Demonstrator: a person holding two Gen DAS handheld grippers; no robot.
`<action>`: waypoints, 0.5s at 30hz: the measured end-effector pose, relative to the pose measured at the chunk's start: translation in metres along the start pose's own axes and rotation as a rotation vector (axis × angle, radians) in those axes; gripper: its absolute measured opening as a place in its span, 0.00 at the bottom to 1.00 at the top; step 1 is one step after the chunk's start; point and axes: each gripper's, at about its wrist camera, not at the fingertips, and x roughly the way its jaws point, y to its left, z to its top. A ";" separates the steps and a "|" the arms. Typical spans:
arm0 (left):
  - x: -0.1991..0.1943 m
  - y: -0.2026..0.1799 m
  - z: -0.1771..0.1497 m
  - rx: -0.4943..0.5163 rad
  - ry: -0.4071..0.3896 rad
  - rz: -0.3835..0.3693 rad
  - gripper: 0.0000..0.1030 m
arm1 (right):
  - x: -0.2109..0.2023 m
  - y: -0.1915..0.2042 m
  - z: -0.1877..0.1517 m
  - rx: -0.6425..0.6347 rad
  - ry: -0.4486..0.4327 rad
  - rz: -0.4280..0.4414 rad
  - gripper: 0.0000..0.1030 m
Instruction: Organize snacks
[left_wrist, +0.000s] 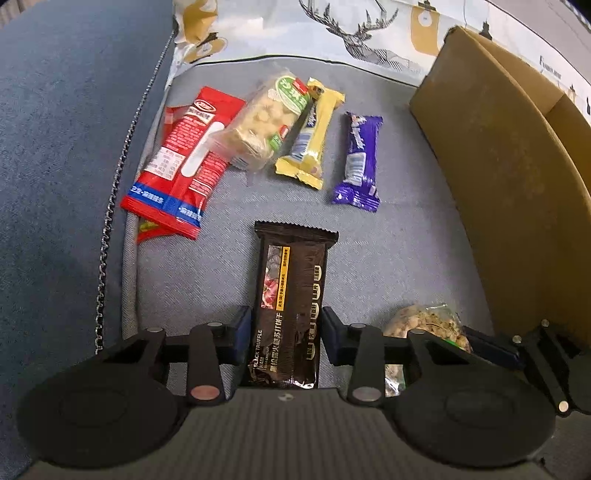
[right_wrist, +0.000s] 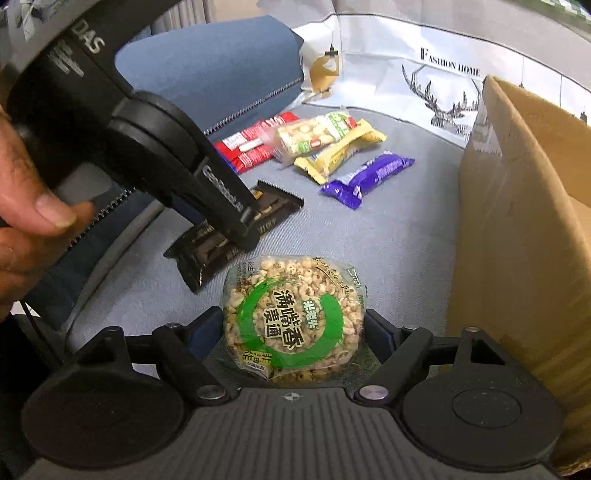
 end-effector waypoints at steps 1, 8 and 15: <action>0.000 -0.001 0.000 0.007 0.001 0.002 0.43 | 0.001 0.000 0.000 0.003 0.007 0.002 0.80; 0.002 -0.004 -0.001 0.027 0.004 0.009 0.44 | 0.003 -0.001 0.002 0.007 0.011 0.004 0.80; 0.002 -0.003 -0.001 0.030 0.004 0.010 0.44 | 0.004 -0.001 0.002 0.007 0.011 0.003 0.80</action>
